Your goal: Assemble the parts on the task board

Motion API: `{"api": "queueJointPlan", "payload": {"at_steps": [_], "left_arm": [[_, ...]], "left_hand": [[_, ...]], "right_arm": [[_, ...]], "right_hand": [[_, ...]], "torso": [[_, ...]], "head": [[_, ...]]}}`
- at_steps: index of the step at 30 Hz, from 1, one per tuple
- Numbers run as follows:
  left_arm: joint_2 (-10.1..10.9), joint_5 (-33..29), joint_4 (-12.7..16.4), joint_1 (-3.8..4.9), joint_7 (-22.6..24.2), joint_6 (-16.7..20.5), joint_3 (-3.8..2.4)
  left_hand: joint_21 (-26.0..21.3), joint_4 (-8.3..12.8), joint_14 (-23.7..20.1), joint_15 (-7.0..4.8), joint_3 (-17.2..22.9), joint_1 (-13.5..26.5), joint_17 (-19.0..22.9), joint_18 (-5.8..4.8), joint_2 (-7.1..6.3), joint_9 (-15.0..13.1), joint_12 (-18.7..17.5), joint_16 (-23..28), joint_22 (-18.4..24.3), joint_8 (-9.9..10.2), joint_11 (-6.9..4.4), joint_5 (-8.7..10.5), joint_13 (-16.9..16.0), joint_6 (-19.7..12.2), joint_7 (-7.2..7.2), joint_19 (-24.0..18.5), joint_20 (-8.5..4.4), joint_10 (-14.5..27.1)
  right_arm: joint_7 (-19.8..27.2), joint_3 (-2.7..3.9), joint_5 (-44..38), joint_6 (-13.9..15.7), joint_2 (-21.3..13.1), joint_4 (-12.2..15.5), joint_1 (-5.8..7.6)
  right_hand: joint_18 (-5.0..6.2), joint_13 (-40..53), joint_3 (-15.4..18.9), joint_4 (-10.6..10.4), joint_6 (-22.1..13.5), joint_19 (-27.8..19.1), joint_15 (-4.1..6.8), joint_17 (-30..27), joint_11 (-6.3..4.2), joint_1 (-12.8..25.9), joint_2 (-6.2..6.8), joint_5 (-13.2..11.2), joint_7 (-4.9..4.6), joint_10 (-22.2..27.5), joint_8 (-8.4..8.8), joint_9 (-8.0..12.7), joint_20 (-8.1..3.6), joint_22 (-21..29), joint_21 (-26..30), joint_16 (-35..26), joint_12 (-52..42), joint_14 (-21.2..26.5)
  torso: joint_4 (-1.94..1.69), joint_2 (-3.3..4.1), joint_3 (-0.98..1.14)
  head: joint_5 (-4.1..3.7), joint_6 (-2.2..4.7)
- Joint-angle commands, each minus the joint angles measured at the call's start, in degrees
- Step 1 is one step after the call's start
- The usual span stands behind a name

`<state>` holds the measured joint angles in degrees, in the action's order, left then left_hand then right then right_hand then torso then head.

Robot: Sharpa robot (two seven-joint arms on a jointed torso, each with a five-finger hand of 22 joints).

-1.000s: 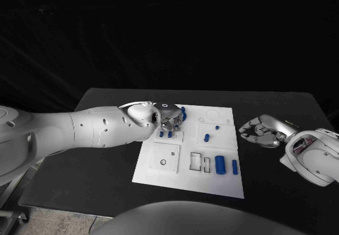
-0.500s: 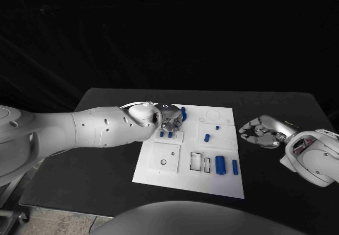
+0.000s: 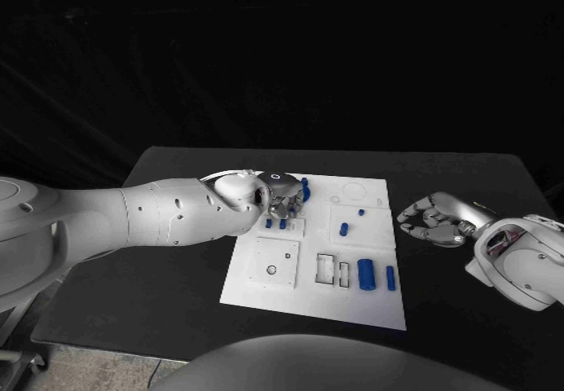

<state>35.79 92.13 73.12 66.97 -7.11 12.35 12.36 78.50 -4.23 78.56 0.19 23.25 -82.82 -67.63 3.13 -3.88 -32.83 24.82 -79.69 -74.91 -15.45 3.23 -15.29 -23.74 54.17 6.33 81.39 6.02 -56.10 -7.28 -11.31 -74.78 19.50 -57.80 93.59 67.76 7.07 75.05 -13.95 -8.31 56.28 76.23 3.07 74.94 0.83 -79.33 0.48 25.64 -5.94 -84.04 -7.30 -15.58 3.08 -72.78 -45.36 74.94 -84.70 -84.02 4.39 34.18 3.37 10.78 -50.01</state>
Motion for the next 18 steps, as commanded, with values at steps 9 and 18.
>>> {"api": "queueJointPlan", "payload": {"at_steps": [9,18], "left_arm": [[1.21,0.48,1.31,0.21,1.34,3.27,-0.49],[4.05,-1.28,4.68,4.73,0.55,2.41,-1.29]], "left_hand": [[0.43,0.65,-0.19,-0.22,-0.37,-0.95,0.94,-0.23,-0.04,0.56,-1.43,0.66,-11.27,1.02,-0.04,0.45,1.73,1.09,0.30,0.54,-0.16,-1.63],[0.17,0.11,-0.32,-0.24,-0.93,-0.34,1.58,-0.18,-0.27,0.94,-2.28,1.02,-11.18,1.67,-0.08,1.26,2.68,1.43,0.11,0.40,-0.13,-2.23]], "right_arm": [[-0.15,0.01,0.11,-0.87,-0.07,-0.20,-0.03],[-0.09,0.01,0.30,-1.20,0.31,-0.49,-0.03]], "right_hand": [[1.01,9.45,-0.51,0.09,0.49,-0.37,-0.31,1.02,0.39,-0.17,-0.03,0.36,-0.03,-0.48,-0.29,-0.09,0.28,0.18,0.77,-0.59,0.66,-2.26],[1.10,9.00,-0.70,0.16,0.49,-0.59,-0.34,0.68,0.41,-0.16,-0.06,0.39,-0.05,-0.01,-0.30,-0.10,0.31,0.38,1.40,-0.99,1.17,-2.11]], "torso": [[-0.01,-0.06,-0.01],[0.02,-0.08,0.03]], "head": [[-0.19,0.01],[-0.14,0.01]]}}
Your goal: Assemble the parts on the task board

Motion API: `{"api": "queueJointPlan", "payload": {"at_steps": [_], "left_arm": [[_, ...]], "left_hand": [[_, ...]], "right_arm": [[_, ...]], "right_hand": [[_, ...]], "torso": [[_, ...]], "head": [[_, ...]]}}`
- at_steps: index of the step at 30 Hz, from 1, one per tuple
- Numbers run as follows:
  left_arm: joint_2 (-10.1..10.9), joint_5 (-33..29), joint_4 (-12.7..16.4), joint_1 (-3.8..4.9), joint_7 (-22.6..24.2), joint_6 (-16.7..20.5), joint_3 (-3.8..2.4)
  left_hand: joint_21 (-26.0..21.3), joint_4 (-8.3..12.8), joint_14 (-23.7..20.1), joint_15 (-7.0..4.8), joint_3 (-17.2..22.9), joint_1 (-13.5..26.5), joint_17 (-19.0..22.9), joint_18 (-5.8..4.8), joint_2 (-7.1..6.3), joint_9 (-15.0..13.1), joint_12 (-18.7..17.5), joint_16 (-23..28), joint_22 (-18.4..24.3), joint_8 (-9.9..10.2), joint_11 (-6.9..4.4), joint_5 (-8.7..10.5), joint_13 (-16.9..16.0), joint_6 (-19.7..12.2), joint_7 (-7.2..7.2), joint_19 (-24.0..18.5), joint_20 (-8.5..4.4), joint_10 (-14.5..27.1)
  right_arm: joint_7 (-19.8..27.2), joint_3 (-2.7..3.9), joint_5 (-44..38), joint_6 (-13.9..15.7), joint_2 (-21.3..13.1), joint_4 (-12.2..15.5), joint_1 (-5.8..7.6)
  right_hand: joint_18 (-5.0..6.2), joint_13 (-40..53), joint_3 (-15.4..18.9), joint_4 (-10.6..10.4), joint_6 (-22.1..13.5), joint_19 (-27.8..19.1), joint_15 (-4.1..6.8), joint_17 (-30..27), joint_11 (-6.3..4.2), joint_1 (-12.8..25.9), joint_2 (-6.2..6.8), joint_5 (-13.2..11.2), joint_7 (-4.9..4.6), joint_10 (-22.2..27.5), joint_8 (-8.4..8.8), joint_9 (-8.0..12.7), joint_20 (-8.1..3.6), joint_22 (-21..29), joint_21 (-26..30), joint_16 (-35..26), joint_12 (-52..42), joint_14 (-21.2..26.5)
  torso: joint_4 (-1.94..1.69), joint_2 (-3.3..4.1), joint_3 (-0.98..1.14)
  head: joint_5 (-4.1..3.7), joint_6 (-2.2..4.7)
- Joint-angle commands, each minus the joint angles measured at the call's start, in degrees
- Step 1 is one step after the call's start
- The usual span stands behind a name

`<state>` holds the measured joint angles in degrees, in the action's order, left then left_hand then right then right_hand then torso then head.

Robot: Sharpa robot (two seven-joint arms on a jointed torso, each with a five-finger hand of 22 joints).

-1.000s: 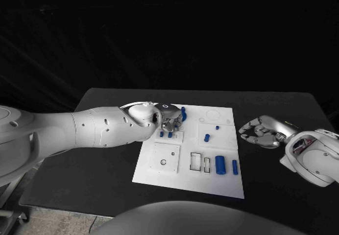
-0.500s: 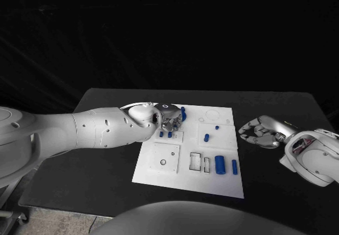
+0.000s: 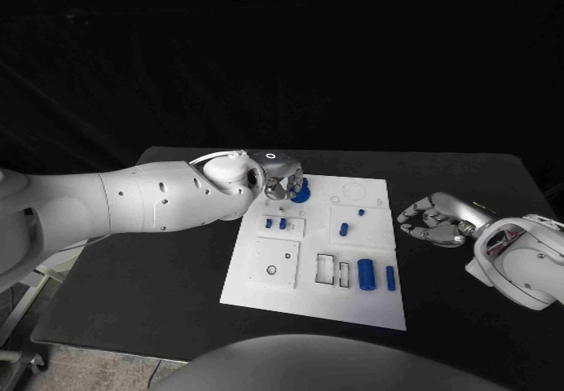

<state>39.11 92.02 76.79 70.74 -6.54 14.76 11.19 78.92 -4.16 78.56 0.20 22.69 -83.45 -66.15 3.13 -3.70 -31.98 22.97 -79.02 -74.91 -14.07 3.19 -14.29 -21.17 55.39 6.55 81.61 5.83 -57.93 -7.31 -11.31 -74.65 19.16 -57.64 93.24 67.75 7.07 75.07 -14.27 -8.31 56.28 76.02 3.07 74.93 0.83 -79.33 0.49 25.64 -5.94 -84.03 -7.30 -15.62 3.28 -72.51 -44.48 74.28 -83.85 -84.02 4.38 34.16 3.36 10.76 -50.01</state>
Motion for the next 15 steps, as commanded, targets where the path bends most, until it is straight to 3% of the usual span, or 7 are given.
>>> {"api": "queueJointPlan", "payload": {"at_steps": [1,5,8,12,15], "left_arm": [[1.20,-1.37,1.49,1.49,-0.09,-0.39,-0.17],[2.87,-1.60,3.10,2.70,-0.34,-2.89,-0.16],[3.55,-1.51,3.61,3.01,-0.55,-4.68,0.32],[3.94,-1.46,3.60,2.46,-0.54,-6.19,0.85],[3.80,-1.42,3.19,1.43,-0.42,-6.59,1.03]], "left_hand": [[-0.29,0.01,-0.36,-0.25,-0.40,0.31,0.22,-0.17,-0.49,0.13,-0.50,0.41,-11.17,0.37,-0.05,0.35,0.19,0.20,-0.11,0.16,0.05,-0.46],[-0.22,-0.09,-0.42,-0.29,-0.52,0.33,0.37,-0.20,-0.58,0.29,-0.75,0.51,-11.20,0.65,-0.16,0.77,0.45,0.22,-0.24,0.21,0.06,-0.58],[-0.31,-0.12,-0.52,-0.36,-0.58,0.27,0.58,-0.18,-0.60,0.40,-0.95,0.64,-11.18,0.82,-0.27,1.10,0.65,0.29,-0.35,0.16,0.05,-0.62],[-0.40,-0.15,-0.60,-0.39,-0.62,0.24,0.74,-0.16,-0.63,0.46,-1.08,0.72,-11.16,0.93,-0.30,1.30,0.77,0.34,-0.39,0.09,0.05,-0.64],[-0.41,-0.15,-0.61,-0.40,-0.62,0.24,0.75,-0.16,-0.63,0.47,-1.08,0.73,-11.15,0.93,-0.30,1.31,0.78,0.35,-0.39,0.08,0.05,-0.64]], "right_arm": [[-0.02,0.01,0.22,-0.97,0.19,-0.16,-0.02],[0.06,0.01,0.34,-1.19,0.29,-0.33,-0.02],[0.16,0.01,0.42,-1.23,0.39,-0.48,-0.02],[0.28,0.01,0.48,-1.20,0.38,-0.48,-0.02],[0.31,0.01,0.49,-1.18,0.30,-0.44,-0.03]], "right_hand": [[1.12,8.96,-0.40,0.16,0.50,-0.41,-0.34,0.66,0.41,-0.17,-0.07,0.39,-0.06,0.01,-0.31,-0.06,0.11,0.13,0.59,-0.37,0.36,-2.09],[1.14,8.89,-0.45,0.18,0.50,-0.48,-0.35,0.56,0.42,-0.17,-0.09,0.40,-0.06,0.07,-0.31,-0.07,0.12,0.18,0.76,-0.48,0.43,-2.05],[1.17,8.82,-0.52,0.22,0.48,-0.55,-0.36,0.49,0.43,-0.18,-0.09,0.40,-0.07,0.15,-0.30,-0.07,0.13,0.25,0.96,-0.57,0.52,-2.01],[1.17,8.82,-0.52,0.22,0.48,-0.55,-0.36,0.49,0.43,-0.18,-0.09,0.40,-0.07,0.15,-0.30,-0.07,0.13,0.25,0.96,-0.57,0.52,-2.01],[1.17,8.82,-0.52,0.22,0.48,-0.55,-0.36,0.49,0.43,-0.18,-0.09,0.40,-0.07,0.15,-0.30,-0.07,0.13,0.25,0.96,-0.57,0.52,-2.01]], "torso": [[0.04,-0.07,0.04],[-0.01,-0.12,0.10],[-0.02,-0.06,0.05],[-0.01,0.05,-0.04],[-0.04,0.09,-0.05]], "head": [[-0.16,0.01],[-0.05,0.01],[0.04,0.01],[-0.08,0.01],[-0.16,0.01]]}}
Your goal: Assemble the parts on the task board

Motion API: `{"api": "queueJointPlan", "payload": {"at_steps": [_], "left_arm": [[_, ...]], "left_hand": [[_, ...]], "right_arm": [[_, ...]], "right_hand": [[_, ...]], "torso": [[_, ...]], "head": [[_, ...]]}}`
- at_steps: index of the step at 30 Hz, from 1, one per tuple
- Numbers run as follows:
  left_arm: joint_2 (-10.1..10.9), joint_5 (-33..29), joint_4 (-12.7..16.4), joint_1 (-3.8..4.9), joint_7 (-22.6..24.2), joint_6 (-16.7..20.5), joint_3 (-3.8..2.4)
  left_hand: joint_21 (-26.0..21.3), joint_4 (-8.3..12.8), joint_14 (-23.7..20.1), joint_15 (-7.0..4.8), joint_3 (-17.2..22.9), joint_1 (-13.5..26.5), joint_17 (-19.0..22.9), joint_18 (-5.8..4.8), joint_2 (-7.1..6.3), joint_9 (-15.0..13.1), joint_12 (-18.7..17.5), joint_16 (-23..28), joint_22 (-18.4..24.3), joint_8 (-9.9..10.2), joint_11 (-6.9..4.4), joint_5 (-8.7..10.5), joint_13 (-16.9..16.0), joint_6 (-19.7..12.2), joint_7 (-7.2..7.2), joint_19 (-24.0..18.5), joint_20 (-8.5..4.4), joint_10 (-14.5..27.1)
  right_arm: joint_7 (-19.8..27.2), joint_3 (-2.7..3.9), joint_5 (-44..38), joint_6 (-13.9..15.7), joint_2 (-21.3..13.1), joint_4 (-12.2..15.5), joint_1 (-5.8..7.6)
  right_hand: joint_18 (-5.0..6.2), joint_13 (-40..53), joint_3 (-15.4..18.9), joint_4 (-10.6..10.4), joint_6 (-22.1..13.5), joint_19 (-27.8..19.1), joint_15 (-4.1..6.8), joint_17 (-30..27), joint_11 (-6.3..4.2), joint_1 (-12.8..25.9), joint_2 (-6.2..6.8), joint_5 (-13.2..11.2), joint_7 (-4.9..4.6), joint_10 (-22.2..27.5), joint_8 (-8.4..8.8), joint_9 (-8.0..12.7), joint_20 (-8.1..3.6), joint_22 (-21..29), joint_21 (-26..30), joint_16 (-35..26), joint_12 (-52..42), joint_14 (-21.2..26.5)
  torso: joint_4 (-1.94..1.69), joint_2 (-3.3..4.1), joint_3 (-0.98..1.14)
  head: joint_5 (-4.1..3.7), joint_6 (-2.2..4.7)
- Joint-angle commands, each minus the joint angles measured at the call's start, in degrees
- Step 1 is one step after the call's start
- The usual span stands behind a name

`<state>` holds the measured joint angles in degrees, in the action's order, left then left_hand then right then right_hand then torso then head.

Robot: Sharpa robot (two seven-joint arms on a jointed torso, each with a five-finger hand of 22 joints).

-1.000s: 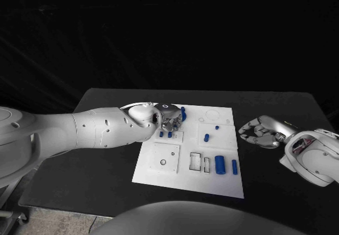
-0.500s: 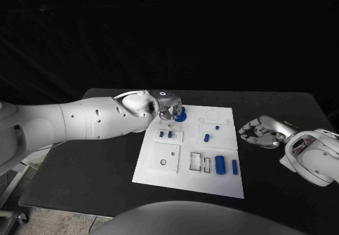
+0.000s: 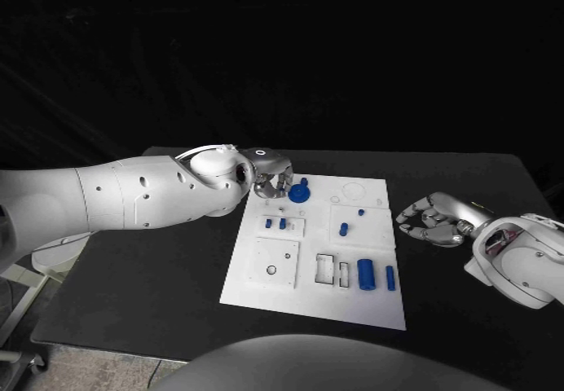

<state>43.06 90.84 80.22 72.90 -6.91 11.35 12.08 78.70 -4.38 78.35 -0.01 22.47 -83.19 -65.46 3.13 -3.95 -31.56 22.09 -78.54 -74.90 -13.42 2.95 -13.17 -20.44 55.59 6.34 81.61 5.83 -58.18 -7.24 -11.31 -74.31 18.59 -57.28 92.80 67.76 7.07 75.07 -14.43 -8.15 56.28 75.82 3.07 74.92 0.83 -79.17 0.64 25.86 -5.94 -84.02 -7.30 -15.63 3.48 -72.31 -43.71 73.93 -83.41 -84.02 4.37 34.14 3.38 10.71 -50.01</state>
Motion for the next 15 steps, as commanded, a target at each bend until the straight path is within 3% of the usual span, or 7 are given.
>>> {"api": "queueJointPlan", "payload": {"at_steps": [1,7,15], "left_arm": [[-0.26,-0.22,-0.43,-1.09,0.00,-3.19,0.18],[-0.97,-0.12,-1.40,-2.70,0.23,-2.44,0.26],[-1.48,0.73,-2.12,-3.43,-0.37,-1.00,0.28]], "left_hand": [[-0.19,0.07,-0.40,-0.19,-0.40,-0.02,0.06,-0.16,-0.37,0.05,-0.21,0.25,-11.16,0.28,-0.06,0.19,0.05,0.14,-0.19,0.09,0.05,-0.39],[-0.16,0.04,-0.48,-0.20,-0.43,-0.01,0.21,-0.17,-0.38,0.08,-0.26,0.33,-11.17,0.34,-0.06,0.26,0.11,0.18,-0.19,0.11,0.04,-0.42],[-0.13,-0.15,-0.47,-0.19,-0.51,0.15,0.25,-0.18,-0.34,0.18,-0.34,0.35,-11.19,0.49,-0.01,0.32,0.24,0.24,-0.15,0.14,0.03,-0.59]], "right_arm": [[0.25,0.01,0.15,-0.61,-0.10,0.03,-0.03],[0.24,0.00,0.17,-0.65,-0.30,0.20,-0.03],[0.31,0.00,0.25,-0.69,-0.19,0.18,-0.03]], "right_hand": [[1.17,8.82,-0.36,0.06,0.48,-0.35,-0.36,0.49,0.42,-0.33,-0.24,0.18,-0.07,0.15,-0.30,-0.06,-0.07,0.05,0.20,-0.22,0.08,-2.01],[1.17,8.82,-0.36,0.06,0.48,-0.35,-0.36,0.49,0.42,-0.33,-0.24,0.18,-0.07,0.15,-0.30,-0.06,-0.07,0.05,0.20,-0.22,0.08,-2.01],[1.18,8.76,-0.48,0.13,0.44,-0.41,-0.38,0.42,0.44,-0.35,-0.26,0.19,-0.09,0.21,-0.29,-0.06,-0.05,0.07,0.33,-0.32,0.16,-1.96]], "torso": [[-0.03,0.12,-0.07],[0.07,0.13,-0.06],[0.01,0.01,0.02]], "head": [[-0.10,0.01],[-0.06,0.01],[0.00,0.01]]}}
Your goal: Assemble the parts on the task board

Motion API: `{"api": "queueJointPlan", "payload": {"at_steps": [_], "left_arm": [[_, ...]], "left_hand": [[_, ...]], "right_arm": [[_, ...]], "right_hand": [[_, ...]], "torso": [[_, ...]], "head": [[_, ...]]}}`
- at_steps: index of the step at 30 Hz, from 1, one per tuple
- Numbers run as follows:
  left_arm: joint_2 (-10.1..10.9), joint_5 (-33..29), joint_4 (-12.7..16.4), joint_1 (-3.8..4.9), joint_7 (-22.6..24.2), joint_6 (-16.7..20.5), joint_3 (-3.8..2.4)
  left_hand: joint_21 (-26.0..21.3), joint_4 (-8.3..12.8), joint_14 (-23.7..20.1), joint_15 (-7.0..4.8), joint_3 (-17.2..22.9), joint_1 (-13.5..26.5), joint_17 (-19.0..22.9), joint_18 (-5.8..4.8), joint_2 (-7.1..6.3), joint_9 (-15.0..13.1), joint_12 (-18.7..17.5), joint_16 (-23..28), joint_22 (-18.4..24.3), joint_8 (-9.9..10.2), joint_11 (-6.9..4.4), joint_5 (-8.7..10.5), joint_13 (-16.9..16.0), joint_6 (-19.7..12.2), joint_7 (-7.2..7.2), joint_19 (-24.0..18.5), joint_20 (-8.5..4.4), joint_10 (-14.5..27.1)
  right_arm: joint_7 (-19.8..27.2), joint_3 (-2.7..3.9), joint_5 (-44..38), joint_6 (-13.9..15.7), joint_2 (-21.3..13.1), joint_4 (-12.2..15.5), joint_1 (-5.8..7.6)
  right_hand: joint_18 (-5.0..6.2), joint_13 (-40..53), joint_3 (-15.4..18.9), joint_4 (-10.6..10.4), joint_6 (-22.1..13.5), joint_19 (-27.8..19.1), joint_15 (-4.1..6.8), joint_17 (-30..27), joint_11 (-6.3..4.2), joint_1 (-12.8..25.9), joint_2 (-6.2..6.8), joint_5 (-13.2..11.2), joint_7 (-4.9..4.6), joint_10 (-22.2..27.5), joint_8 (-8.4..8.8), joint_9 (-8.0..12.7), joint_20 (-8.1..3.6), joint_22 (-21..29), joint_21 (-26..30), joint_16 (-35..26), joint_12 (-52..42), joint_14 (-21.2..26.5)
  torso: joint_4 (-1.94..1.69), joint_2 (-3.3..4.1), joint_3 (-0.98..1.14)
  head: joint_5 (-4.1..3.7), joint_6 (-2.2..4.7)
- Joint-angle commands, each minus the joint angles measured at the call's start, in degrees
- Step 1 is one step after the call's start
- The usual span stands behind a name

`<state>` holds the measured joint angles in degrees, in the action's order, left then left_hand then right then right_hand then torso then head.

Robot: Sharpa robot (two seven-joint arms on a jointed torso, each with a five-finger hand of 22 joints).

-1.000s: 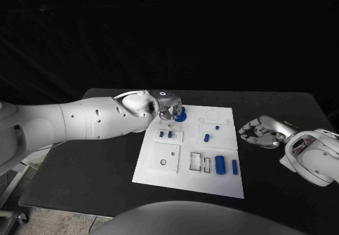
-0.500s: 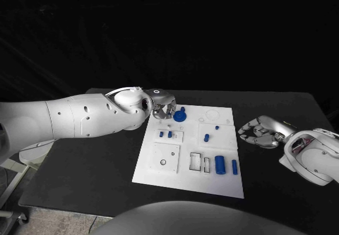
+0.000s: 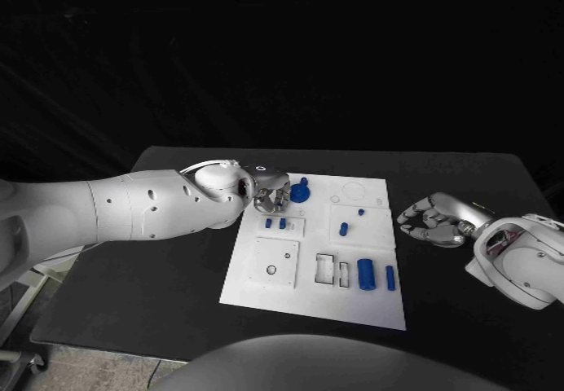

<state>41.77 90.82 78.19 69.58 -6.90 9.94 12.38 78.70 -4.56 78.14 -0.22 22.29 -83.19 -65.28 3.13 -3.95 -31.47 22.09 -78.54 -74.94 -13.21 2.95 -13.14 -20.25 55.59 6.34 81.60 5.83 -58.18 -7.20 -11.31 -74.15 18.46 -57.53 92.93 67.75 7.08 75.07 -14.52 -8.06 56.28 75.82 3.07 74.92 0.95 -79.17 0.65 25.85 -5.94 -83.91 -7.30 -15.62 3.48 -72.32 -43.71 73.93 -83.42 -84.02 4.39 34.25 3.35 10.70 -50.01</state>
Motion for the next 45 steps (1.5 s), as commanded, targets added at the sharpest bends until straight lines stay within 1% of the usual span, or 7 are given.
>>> {"api": "queueJointPlan", "payload": {"at_steps": [1,10,20,31,37,40,45], "left_arm": [[-0.21,0.97,-0.12,-0.16,-0.49,0.59,-0.02],[-0.49,1.93,-0.30,-0.55,-0.99,1.11,-0.02],[-1.10,2.05,-0.67,-1.34,-0.89,0.33,-0.02],[-1.06,2.10,-0.85,-1.59,-1.52,-0.75,-0.02],[-0.87,3.03,-0.82,-1.61,-2.71,-2.28,-0.01],[-0.76,3.38,-0.77,-1.62,-3.17,-3.01,-0.01],[-0.61,3.59,-0.71,-1.62,-3.50,-3.50,0.00]], "left_hand": [[-0.16,0.02,-0.28,0.02,-0.34,0.15,0.12,-0.17,-0.34,0.10,-0.34,0.38,-11.14,0.28,-0.01,0.29,0.05,0.25,-0.15,0.12,0.03,-0.62],[-0.48,-0.03,-0.49,-0.03,-0.46,0.19,0.51,-0.10,-0.42,0.17,-0.36,0.58,-11.04,0.37,-0.14,0.37,0.10,0.39,-0.29,-0.11,0.03,-0.76],[-0.71,-0.03,-0.65,-0.19,-0.61,0.17,0.76,-0.04,-0.51,0.25,-0.45,0.74,-10.97,0.48,-0.36,0.50,0.15,0.62,-0.55,-0.28,0.00,-0.68],[-0.91,-0.18,-0.82,-0.39,-0.95,0.38,1.01,0.00,-0.81,0.52,-0.64,0.89,-10.92,0.93,-0.53,0.77,0.20,0.49,-0.82,-0.42,-0.05,-0.29],[-1.58,-0.79,-1.35,-0.89,-1.69,1.23,1.83,0.13,-1.59,1.12,-1.43,1.34,-10.73,1.97,-0.74,1.45,0.40,-0.11,-1.50,-0.88,-0.14,1.59],[-1.94,-1.05,-1.59,-1.20,-2.07,1.62,2.08,0.20,-2.04,1.50,-1.72,1.49,-10.63,2.65,-0.80,1.91,0.34,-0.68,-1.77,-1.14,-0.21,3.14],[-2.51,-1.66,-2.02,-1.32,-2.75,2.40,2.57,0.30,-2.54,2.04,-1.84,1.75,-10.49,3.58,-0.73,3.12,-0.04,-1.37,-2.05,-1.53,-0.28,6.09]], "right_arm": [[0.28,0.01,0.09,-0.56,0.06,0.05,-0.03],[0.29,0.01,0.16,-0.74,-0.12,0.10,-0.06],[0.24,0.01,0.55,-1.21,-0.09,0.04,-0.09],[0.29,0.01,0.58,-1.19,-0.06,-0.04,-0.16],[0.29,0.01,0.58,-1.19,-0.08,-0.02,-0.18],[0.29,0.01,0.59,-1.21,-0.07,-0.03,-0.18],[0.30,0.01,0.59,-1.22,0.03,-0.09,-0.20]], "right_hand": [[1.18,8.76,-0.39,0.04,0.44,-0.41,-0.38,0.43,0.32,-0.35,-0.26,0.19,-0.09,0.09,-0.29,-0.06,-0.05,0.07,0.33,-0.32,0.17,-1.96],[1.18,8.76,-0.39,0.04,0.44,-0.41,-0.38,0.43,0.32,-0.35,-0.26,0.19,-0.09,0.09,-0.29,-0.06,-0.05,0.07,0.33,-0.32,0.17,-1.96],[1.22,8.68,-0.44,0.07,0.42,-0.48,-0.39,0.34,0.34,-0.36,-0.26,0.20,-0.10,0.17,-0.28,-0.06,-0.04,0.14,0.55,-0.43,0.26,-1.92],[1.22,8.68,-0.44,0.07,0.42,-0.48,-0.39,0.34,0.34,-0.36,-0.26,0.20,-0.10,0.17,-0.28,-0.06,-0.04,0.14,0.55,-0.43,0.26,-1.92],[1.22,8.68,-0.44,0.07,0.42,-0.48,-0.39,0.34,0.34,-0.36,-0.26,0.20,-0.10,0.17,-0.28,-0.06,-0.04,0.14,0.55,-0.43,0.26,-1.92],[1.23,8.59,-0.50,0.10,0.42,-0.53,-0.40,0.26,0.36,-0.36,-0.28,0.20,-0.12,0.25,-0.29,-0.07,-0.03,0.18,0.69,-0.52,0.36,-1.88],[1.23,8.59,-0.50,0.10,0.42,-0.53,-0.40,0.26,0.36,-0.36,-0.28,0.20,-0.12,0.25,-0.29,-0.07,-0.03,0.18,0.69,-0.52,0.36,-1.88]], "torso": [[0.00,-0.10,0.04],[0.02,-0.06,0.02],[-0.02,-0.03,0.02],[-0.01,-0.08,0.03],[0.00,-0.07,0.02],[-0.01,-0.06,0.02],[-0.02,-0.09,0.02]], "head": [[-0.01,0.01],[-0.07,0.01],[-0.08,0.01],[0.01,0.01],[0.04,0.01],[0.07,0.01],[0.13,0.01]]}}
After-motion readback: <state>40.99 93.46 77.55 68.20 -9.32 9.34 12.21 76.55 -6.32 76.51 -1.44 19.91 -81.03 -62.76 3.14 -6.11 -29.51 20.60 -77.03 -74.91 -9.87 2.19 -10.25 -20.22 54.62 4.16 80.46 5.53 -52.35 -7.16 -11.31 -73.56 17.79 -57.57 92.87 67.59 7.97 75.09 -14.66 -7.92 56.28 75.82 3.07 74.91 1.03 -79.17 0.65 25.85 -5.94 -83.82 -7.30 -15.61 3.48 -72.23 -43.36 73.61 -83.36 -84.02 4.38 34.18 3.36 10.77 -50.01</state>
